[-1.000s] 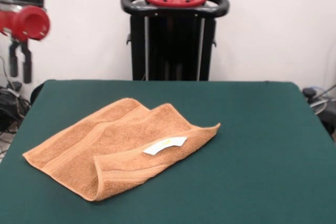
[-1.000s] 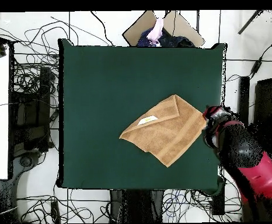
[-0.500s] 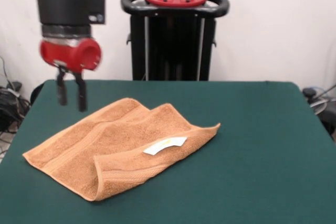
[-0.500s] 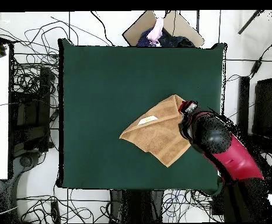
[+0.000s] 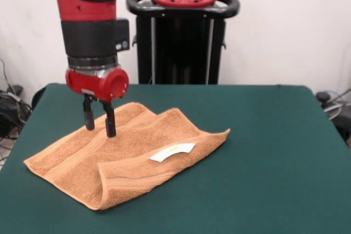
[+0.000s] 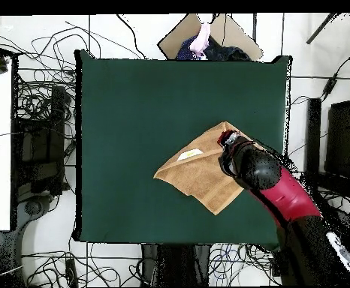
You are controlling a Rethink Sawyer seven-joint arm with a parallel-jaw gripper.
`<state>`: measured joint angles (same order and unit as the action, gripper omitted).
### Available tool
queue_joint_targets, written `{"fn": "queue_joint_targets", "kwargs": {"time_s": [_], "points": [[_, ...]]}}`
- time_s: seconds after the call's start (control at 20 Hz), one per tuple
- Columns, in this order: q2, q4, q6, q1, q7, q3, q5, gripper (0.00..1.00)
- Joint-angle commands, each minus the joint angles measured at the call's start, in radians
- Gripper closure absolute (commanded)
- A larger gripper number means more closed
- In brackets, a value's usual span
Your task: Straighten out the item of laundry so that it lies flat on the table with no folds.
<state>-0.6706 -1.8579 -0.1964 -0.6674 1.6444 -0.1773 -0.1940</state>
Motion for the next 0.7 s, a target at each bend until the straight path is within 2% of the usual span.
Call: {"fn": "queue_joint_targets", "kwargs": {"time_s": [0.05,0.7], "points": [[0.112,0.031,0.119,0.025,0.134,-0.092,0.049,0.0],[0.233,0.038,0.271,0.059,0.167,-0.074,0.074,0.0]]}}
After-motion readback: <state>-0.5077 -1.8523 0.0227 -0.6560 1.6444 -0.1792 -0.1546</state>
